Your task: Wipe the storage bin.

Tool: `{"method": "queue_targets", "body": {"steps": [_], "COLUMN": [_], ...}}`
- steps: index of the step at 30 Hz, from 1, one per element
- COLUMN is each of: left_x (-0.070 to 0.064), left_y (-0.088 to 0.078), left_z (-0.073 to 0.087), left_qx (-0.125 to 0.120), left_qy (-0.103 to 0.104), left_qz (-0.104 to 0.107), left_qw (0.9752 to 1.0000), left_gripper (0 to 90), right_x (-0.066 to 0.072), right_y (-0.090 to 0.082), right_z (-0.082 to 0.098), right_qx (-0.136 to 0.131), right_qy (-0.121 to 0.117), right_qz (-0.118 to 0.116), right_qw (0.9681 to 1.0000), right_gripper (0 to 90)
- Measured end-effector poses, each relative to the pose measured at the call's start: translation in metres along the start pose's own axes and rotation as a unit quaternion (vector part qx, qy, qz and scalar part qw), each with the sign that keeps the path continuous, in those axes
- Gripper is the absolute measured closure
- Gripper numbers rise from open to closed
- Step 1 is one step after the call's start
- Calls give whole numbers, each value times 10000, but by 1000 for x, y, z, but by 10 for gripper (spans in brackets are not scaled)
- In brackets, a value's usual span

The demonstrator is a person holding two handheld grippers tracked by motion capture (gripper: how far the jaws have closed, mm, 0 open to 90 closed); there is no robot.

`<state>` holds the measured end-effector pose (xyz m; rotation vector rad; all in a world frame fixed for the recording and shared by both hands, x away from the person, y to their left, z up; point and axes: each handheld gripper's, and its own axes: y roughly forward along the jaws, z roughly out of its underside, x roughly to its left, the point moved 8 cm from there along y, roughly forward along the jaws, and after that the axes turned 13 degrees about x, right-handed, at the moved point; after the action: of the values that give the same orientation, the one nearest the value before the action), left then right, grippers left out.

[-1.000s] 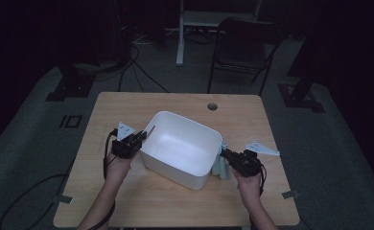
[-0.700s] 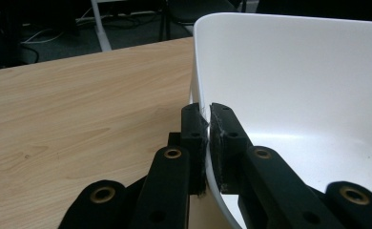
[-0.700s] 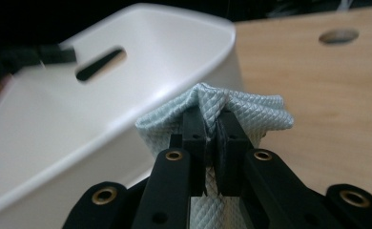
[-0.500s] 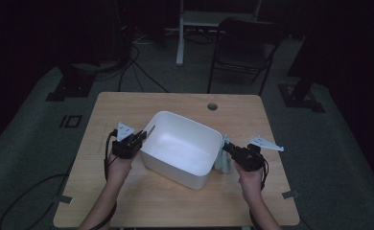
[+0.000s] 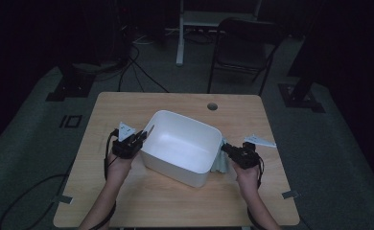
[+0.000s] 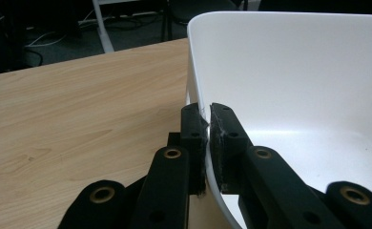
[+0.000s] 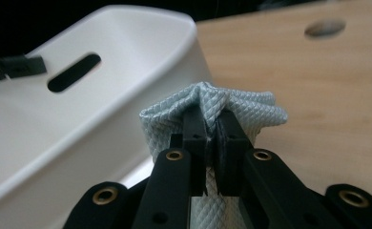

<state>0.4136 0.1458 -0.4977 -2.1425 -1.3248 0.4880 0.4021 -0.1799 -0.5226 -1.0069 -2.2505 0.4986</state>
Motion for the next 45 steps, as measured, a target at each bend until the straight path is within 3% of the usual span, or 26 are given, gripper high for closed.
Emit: {"method": "queue_targets", "body": {"steps": [2, 4, 8, 10, 20, 26, 35, 45], "left_x": [0, 1, -1, -1, -2, -1, -3, -10], "left_y": [0, 0, 0, 1, 1, 0, -4, -18], "left_z": [0, 0, 0, 0, 0, 0, 5, 15], "left_qx": [2, -32, -31, -20, -22, -84, 20, 188], "left_qy": [-14, -152, -101, -60, -21, -232, -226, -129], "left_qz": [1, 25, 18, 6, -17, -3, 94, 245], "left_qw": [10000, 9999, 9999, 10000, 10000, 9997, 9997, 9994], "left_gripper": [840, 838, 841, 846, 850, 840, 795, 758], "right_x": [-2, -2, 4, 6, -10, -15, -14, -26], "right_y": [2, 0, -14, -15, 9, 15, -15, -51], "right_z": [2, 0, -14, -15, 7, 13, 4, 12], "right_qx": [74, 67, -264, -251, 254, 375, 135, -113], "right_qy": [52, 71, 15, -131, 18, 43, -130, 13], "right_qz": [-35, -90, -210, -53, 24, 68, 189, 231], "right_qw": [10000, 9999, 9994, 9996, 9997, 9993, 9996, 9997], "right_gripper": [850, 849, 848, 850, 854, 852, 849, 849]}}
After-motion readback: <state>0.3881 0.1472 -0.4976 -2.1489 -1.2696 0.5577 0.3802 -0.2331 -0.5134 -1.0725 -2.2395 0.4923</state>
